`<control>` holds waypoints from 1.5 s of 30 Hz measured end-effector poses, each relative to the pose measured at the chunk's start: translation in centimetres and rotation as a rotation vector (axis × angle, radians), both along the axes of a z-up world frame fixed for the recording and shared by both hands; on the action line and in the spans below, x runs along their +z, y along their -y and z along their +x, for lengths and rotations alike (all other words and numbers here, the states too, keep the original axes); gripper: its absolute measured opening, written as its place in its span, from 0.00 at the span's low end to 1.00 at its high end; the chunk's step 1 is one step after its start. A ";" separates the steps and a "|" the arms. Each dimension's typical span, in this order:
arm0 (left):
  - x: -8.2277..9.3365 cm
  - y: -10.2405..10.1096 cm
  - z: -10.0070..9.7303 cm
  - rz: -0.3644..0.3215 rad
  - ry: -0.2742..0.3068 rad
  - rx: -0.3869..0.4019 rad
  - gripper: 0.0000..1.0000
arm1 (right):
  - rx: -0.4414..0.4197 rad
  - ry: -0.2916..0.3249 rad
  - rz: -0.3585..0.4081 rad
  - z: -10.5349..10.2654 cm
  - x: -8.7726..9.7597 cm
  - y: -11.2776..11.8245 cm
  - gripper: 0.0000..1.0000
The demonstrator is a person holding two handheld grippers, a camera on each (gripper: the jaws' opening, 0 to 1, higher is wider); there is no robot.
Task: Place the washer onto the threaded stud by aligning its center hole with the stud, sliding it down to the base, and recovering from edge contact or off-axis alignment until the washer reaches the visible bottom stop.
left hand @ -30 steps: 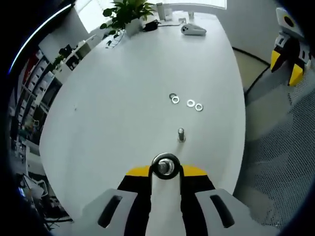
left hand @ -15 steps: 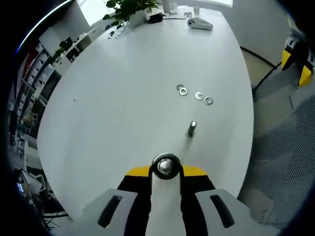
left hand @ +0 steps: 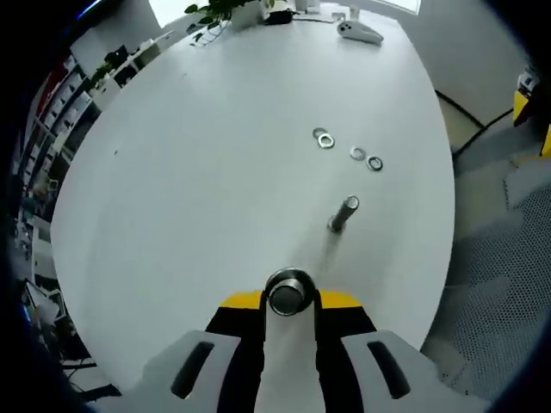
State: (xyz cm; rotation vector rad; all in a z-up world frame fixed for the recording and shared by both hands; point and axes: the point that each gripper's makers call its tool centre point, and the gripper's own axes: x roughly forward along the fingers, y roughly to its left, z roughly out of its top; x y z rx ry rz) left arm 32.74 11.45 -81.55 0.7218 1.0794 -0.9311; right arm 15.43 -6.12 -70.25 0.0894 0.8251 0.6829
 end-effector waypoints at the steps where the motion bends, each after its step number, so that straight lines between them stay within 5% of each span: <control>1: -0.2 -0.1 -0.1 0.006 -0.011 0.008 0.19 | 0.000 0.000 0.000 0.0 0.0 0.0 0.28; 5: 0.0 0.1 0.1 -0.015 -0.017 0.023 0.20 | 0.001 0.001 0.001 0.0 0.0 0.0 0.28; 7: -0.2 0.1 -0.6 -0.034 -0.083 0.021 0.20 | 0.002 0.001 0.001 0.0 0.0 0.0 0.28; 11: -0.2 -0.5 0.0 -0.015 -0.017 0.010 0.32 | 0.007 0.002 0.002 0.0 0.0 -0.1 0.28; 21: 4.1 -1.4 -1.7 -0.115 0.020 0.080 0.31 | 0.029 -0.001 -0.002 -0.2 0.0 -0.3 0.28; 27: 9.4 -1.8 -3.4 -0.261 0.101 0.160 0.31 | 0.045 -0.007 -0.007 -0.3 -0.1 -0.4 0.28; 35: 15.5 -4.8 -6.7 -0.411 0.198 0.299 0.33 | 0.062 -0.022 -0.017 -0.7 -0.3 -0.4 0.28; 38: 17.7 -7.1 -7.3 -0.459 0.331 0.374 0.34 | 0.076 -0.029 -0.028 -0.9 -0.3 -0.5 0.29; 45: 19.6 -10.7 -10.2 -0.551 0.470 0.538 0.39 | 0.142 -0.036 -0.030 -1.4 -0.3 -1.0 0.30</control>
